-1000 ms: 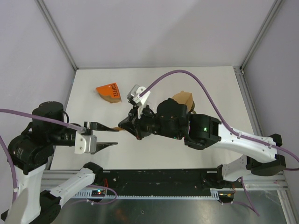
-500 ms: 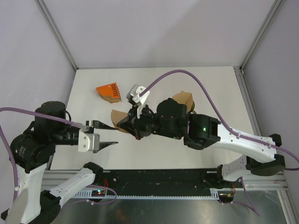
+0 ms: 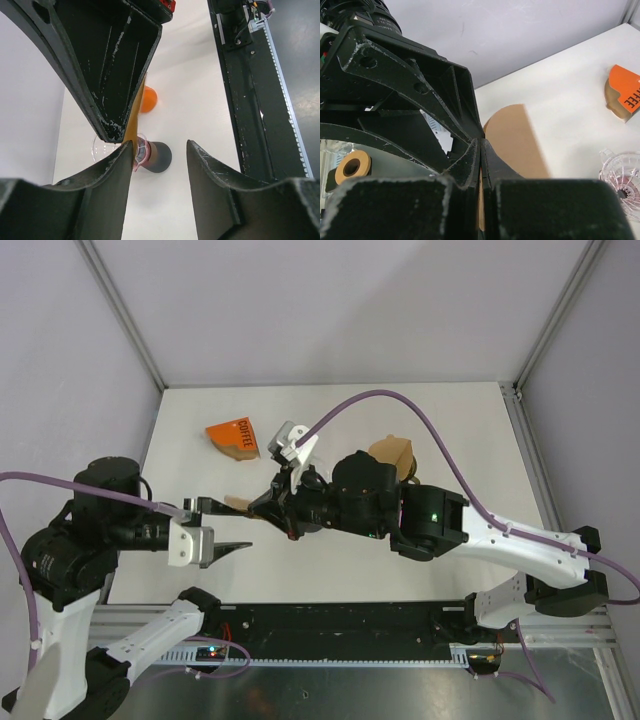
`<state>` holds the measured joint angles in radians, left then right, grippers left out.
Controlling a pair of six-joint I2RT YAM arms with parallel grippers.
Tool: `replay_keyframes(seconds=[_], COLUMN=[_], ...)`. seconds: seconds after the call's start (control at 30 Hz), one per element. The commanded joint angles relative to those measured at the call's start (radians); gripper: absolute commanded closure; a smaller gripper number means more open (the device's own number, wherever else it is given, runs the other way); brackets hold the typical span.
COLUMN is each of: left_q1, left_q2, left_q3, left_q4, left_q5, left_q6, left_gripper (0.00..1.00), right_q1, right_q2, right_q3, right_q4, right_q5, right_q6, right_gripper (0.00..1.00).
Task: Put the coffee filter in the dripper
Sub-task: Place the coffee filter in the coffee dripper.
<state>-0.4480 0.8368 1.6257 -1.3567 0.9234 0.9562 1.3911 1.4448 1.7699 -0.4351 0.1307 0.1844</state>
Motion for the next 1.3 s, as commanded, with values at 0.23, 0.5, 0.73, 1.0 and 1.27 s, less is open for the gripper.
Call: replay_keyframes(seconds=[0.23, 0.5, 0.73, 1.0, 1.27], left_q1=[-0.012, -0.014, -0.015, -0.023, -0.028], left_q2=[0.009, -0.017, -0.02, -0.008, 0.005], left_q3=[0.04, -0.074, -0.084, -0.073, -0.065], left_q4=[0.018, 0.028, 0.042, 0.044, 0.046], left_q5=[-0.047, -0.033, -0.093, -0.148, -0.17], left_q6=[0.1, 0.13, 0.12, 0.084, 0.04], left_gripper=[0.53, 0.63, 0.98, 1.0, 1.0], right_q1=[-0.002, -0.006, -0.018, -0.03, -0.04], right_q2=[-0.021, -0.052, -0.089, -0.085, -0.079], right_q3=[0.006, -0.048, -0.094, -0.116, -0.141], right_q4=[0.098, 0.178, 0.162, 0.129, 0.134], right_q5=[0.037, 0.054, 0.084, 0.065, 0.097], right_q6=[0.052, 0.086, 0.089, 0.044, 0.023], right_gripper=[1.0, 1.0, 1.0, 1.0, 0.94])
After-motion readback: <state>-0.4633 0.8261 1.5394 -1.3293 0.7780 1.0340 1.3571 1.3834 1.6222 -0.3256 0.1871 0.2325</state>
